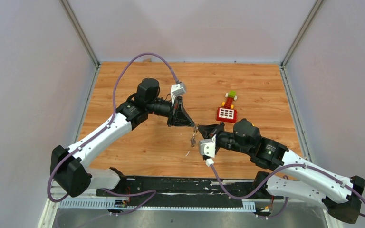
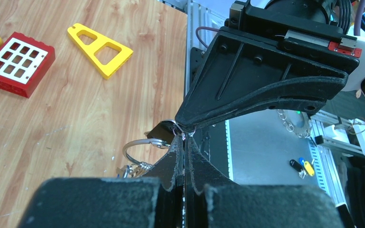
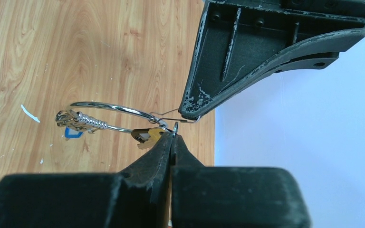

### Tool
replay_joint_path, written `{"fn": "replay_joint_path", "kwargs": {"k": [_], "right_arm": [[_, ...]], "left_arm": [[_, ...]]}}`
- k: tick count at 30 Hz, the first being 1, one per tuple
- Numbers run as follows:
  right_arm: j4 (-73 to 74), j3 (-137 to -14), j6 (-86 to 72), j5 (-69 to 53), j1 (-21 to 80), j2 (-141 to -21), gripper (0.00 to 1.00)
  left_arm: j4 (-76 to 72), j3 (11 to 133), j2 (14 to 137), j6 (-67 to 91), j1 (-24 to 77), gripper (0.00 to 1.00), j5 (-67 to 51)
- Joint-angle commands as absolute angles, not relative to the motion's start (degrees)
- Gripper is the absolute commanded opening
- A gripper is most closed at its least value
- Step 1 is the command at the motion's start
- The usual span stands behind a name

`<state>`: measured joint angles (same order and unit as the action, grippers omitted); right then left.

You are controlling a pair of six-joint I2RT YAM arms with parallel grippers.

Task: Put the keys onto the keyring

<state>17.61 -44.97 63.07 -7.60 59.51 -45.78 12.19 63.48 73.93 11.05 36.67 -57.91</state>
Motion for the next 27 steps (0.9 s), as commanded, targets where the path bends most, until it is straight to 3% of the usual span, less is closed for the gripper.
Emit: {"fn": "replay_joint_path", "kwargs": {"k": [1, 27], "right_arm": [[15.56, -47.72, 62.06, -8.25, 59.77, -45.79, 0.00], [15.01, -48.21, 61.40, -8.53, 60.29, -46.57, 0.00]], "left_arm": [[10.87, 64.60, 73.39, 10.73, 36.91, 0.00, -58.43], [9.90, 64.32, 73.56, 11.43, 36.83, 0.00, -58.80]]}}
